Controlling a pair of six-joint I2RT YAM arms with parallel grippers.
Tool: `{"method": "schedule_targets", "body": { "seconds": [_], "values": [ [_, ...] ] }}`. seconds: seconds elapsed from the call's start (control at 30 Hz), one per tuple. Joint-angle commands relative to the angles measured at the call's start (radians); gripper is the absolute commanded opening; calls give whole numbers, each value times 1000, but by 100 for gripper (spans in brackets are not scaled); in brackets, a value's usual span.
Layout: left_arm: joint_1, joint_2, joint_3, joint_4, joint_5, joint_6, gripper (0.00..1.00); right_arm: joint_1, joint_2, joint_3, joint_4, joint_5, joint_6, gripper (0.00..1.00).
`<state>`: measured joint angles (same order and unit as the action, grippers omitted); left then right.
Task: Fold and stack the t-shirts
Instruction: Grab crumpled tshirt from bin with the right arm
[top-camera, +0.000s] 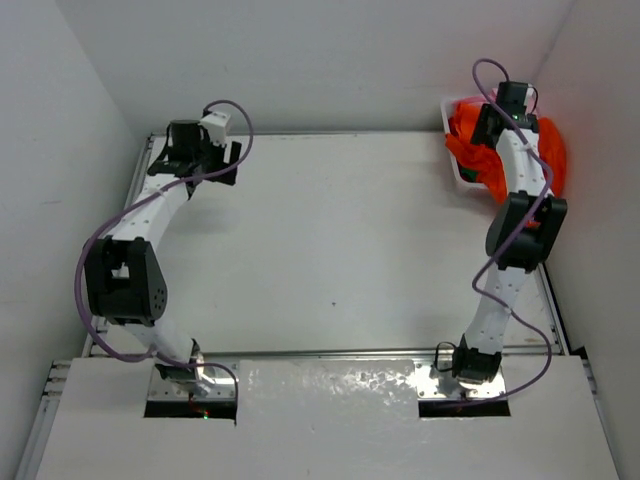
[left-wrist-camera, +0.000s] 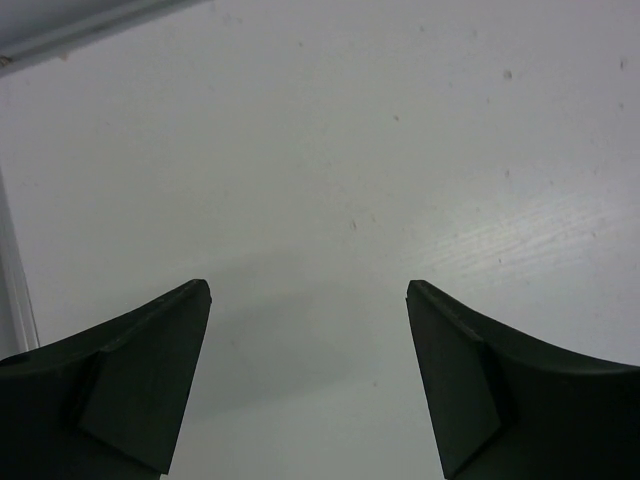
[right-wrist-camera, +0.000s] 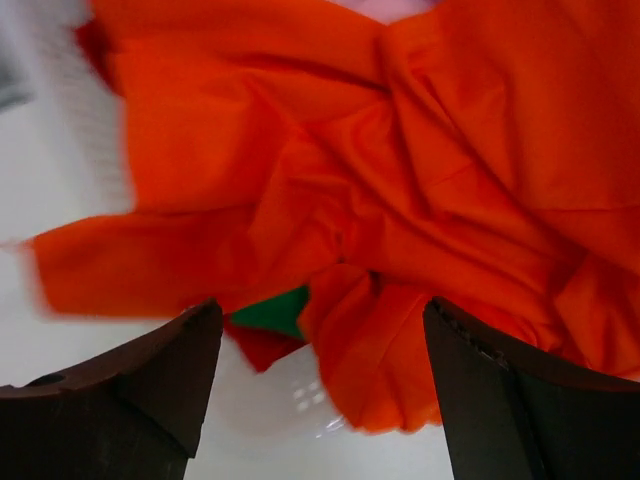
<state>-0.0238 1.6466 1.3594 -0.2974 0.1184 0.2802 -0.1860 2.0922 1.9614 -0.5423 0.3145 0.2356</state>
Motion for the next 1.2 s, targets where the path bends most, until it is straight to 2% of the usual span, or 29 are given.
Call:
{"method": "schedule_targets", "body": {
  "seconds": [0.0,0.1,0.17,0.23,0.3,0.33,0.4,0.43,0.47,0.67,0.87,1.0,1.1,1.17],
  "values": [
    [-25,-8,-5,-95,-14,27,79,-38,129,213,-165,119,33,78],
    [-28,10,7,-111,-25,22,79,-49,210,219,-173,150,31,78],
    [-28,30,24,-129,-31,22,79,-56,210,130,-154,133,60,78],
    [-28,50,43,-140,-37,27,79,-56,194,70,-121,120,65,70],
    [-27,61,50,-144,-48,25,79,-56,190,42,-93,101,64,56],
    [-28,70,58,-147,-46,24,79,-56,192,47,-93,94,64,40],
    [-28,81,64,-157,-33,22,79,-56,190,62,-97,83,57,23],
    [-28,82,67,-158,-28,19,79,-56,187,67,-100,89,54,7],
    [-28,82,70,-158,-22,17,79,-56,169,68,-99,97,51,0],
    [-28,71,81,-161,-22,17,79,-53,53,53,-39,146,-2,0],
    [-28,32,78,-161,-10,13,79,2,-173,-1,16,144,-82,0],
    [-28,-4,84,-164,1,10,79,66,-363,-62,87,33,-160,0],
    [-28,-34,92,-170,20,2,79,126,-501,-72,131,-139,-197,0],
    [-28,-57,95,-172,39,-3,79,169,-584,-50,156,-309,-199,0]
  ]
}}
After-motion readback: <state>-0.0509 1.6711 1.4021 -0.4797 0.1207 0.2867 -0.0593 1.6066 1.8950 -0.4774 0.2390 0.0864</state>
